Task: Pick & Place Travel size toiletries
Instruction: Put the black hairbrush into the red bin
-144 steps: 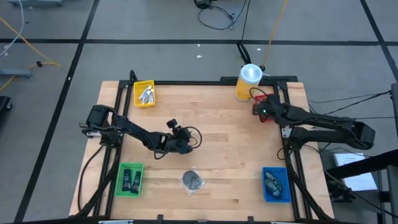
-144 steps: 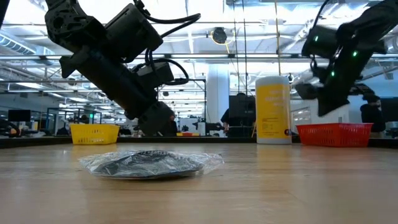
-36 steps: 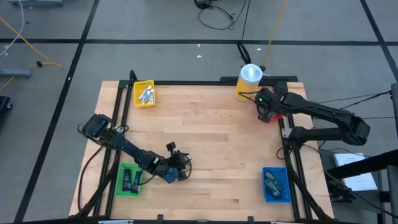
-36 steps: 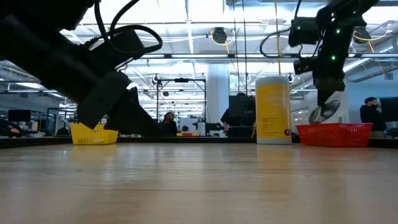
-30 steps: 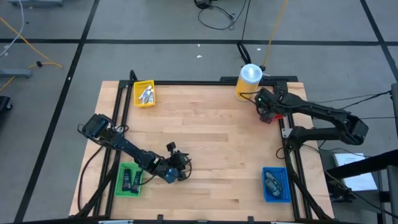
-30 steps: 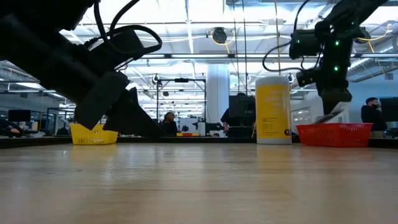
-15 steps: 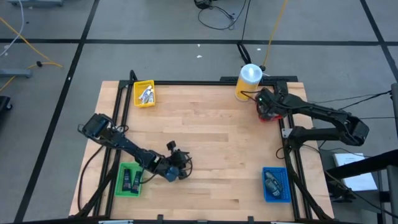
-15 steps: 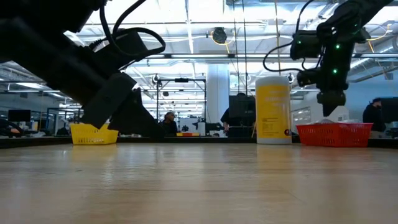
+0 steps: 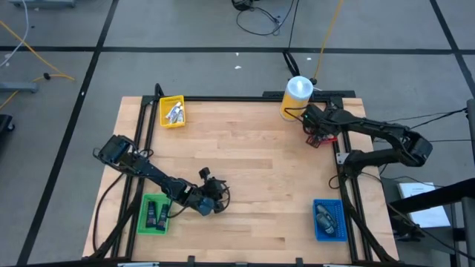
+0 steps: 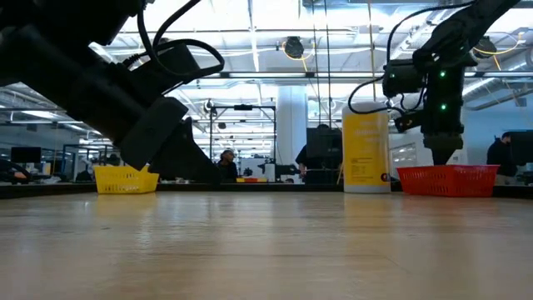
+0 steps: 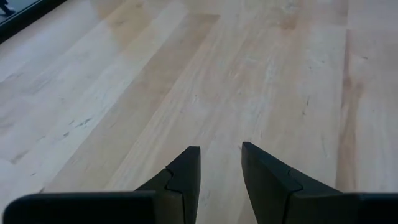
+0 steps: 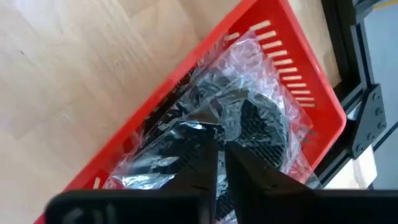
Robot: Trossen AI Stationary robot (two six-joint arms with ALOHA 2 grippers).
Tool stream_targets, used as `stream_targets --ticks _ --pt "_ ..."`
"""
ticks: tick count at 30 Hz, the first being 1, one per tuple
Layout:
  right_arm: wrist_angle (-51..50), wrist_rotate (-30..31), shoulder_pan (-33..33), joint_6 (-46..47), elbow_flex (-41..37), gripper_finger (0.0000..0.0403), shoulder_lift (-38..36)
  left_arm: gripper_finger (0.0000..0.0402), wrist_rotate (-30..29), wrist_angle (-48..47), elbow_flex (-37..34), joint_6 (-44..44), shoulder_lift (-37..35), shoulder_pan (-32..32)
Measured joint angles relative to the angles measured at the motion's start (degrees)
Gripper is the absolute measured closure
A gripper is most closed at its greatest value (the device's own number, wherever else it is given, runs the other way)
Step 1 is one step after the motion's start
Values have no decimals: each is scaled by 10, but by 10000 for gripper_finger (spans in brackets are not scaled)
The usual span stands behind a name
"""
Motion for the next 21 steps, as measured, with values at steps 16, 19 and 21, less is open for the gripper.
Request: stream_targets --ticks 16,19,21 --pt "9 2 -13 59 16 359 -63 284 0 0 0 2 0 0" --pt "25 2 -37 61 3 356 -55 284 0 0 0 1 0 0" --pt "44 -1 -49 60 -7 356 -49 284 0 0 0 1 0 0"
